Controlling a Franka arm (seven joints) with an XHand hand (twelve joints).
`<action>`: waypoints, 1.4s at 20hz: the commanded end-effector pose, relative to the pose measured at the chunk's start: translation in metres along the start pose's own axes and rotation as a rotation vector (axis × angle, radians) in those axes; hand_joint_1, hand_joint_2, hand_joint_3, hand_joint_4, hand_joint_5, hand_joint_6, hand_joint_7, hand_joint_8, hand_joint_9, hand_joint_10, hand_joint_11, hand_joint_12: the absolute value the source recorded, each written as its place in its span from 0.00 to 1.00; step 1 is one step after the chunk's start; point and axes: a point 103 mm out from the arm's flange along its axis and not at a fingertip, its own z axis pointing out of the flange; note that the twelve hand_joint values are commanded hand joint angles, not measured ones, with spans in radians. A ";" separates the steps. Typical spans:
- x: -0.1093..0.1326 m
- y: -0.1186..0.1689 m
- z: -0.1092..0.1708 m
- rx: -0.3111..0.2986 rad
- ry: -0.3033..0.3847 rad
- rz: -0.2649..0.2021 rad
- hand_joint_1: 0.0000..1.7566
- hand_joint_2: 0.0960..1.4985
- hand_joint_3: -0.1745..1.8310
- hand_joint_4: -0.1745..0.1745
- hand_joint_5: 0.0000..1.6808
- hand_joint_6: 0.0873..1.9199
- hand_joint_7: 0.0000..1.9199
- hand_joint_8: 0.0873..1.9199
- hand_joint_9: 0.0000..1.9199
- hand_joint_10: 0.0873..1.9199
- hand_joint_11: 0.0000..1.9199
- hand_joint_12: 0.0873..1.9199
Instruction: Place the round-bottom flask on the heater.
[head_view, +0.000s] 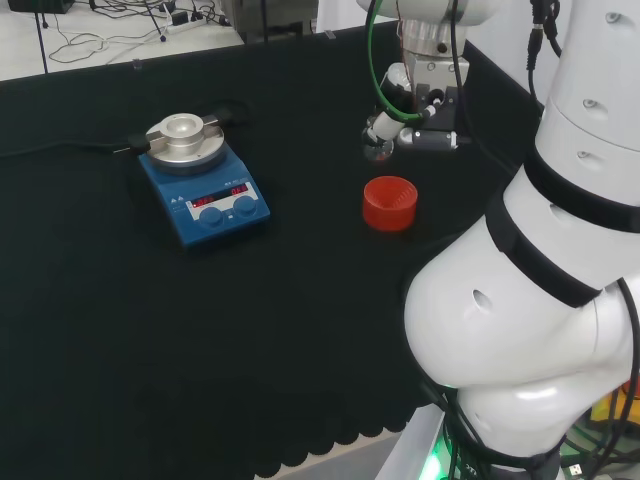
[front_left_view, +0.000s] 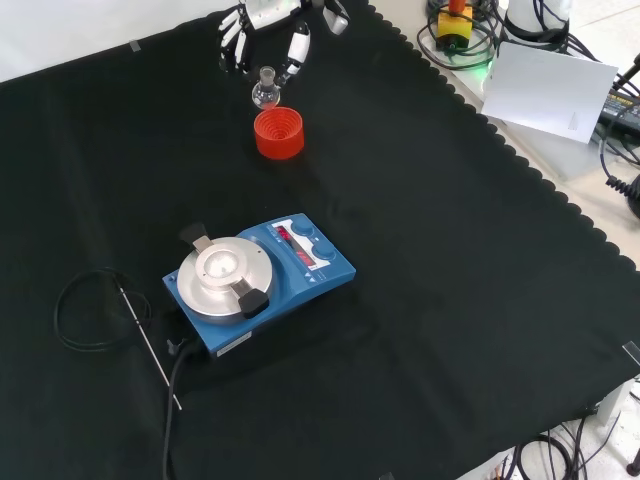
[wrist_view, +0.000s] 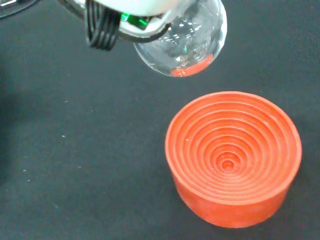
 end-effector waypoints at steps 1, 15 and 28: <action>0.045 0.005 -0.033 0.006 -0.006 -0.038 0.62 0.45 0.45 0.76 0.63 0.54 0.21 0.34 0.35 0.28 0.13 0.72; 0.153 0.046 -0.060 0.012 -0.042 -0.183 0.62 0.45 0.46 0.77 0.63 0.54 0.21 0.34 0.34 0.28 0.13 0.73; 0.233 0.078 -0.063 0.018 -0.059 -0.297 0.62 0.44 0.46 0.78 0.63 0.54 0.21 0.34 0.34 0.28 0.14 0.73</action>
